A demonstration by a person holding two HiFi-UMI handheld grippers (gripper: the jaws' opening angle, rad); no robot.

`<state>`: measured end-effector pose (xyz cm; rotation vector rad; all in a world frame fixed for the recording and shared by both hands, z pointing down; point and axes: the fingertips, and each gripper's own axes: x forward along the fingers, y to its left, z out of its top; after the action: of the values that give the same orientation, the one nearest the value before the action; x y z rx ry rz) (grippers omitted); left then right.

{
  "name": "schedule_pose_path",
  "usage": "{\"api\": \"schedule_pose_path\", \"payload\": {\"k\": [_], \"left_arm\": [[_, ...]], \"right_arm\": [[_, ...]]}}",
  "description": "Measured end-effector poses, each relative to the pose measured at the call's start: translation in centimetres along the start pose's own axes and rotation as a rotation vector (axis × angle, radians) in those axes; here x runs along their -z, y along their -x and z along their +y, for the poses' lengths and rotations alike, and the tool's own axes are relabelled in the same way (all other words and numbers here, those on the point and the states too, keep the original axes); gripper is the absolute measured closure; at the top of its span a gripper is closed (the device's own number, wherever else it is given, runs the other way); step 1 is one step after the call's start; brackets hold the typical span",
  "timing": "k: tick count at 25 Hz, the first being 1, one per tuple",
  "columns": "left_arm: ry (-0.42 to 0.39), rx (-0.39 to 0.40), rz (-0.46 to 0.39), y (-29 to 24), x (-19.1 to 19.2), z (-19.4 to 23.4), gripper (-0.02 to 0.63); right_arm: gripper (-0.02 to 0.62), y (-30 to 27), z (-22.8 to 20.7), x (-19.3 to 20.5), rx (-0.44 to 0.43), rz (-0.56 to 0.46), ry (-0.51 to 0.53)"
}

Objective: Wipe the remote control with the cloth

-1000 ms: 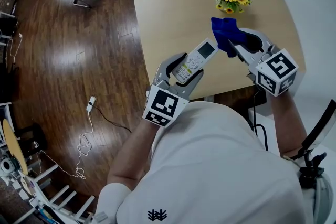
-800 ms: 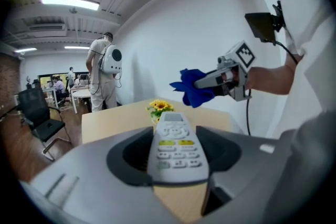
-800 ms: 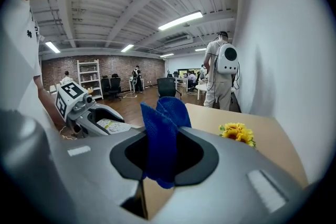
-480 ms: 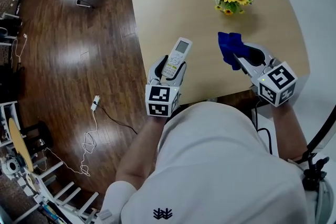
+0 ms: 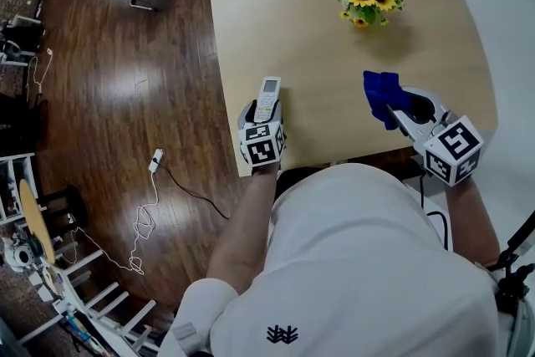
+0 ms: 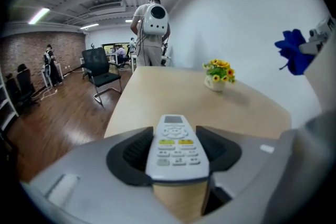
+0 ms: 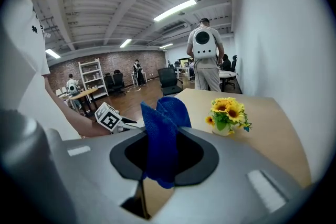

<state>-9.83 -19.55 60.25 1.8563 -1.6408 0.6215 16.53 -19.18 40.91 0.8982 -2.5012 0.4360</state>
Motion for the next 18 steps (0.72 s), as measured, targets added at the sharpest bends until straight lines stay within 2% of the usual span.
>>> {"api": "schedule_pose_path", "payload": {"k": [9,18], "left_arm": [[0.099,-0.127,0.111,-2.3,3.3,1.1,0.333],[0.108,-0.170,0.233,-4.1,5.0,1.1,0.330]], "right_arm": [[0.511,2.8,-2.3,2.1,0.020,0.012,-0.026],[0.511,4.1,-4.6,3.2,0.031,-0.029,-0.085]]}}
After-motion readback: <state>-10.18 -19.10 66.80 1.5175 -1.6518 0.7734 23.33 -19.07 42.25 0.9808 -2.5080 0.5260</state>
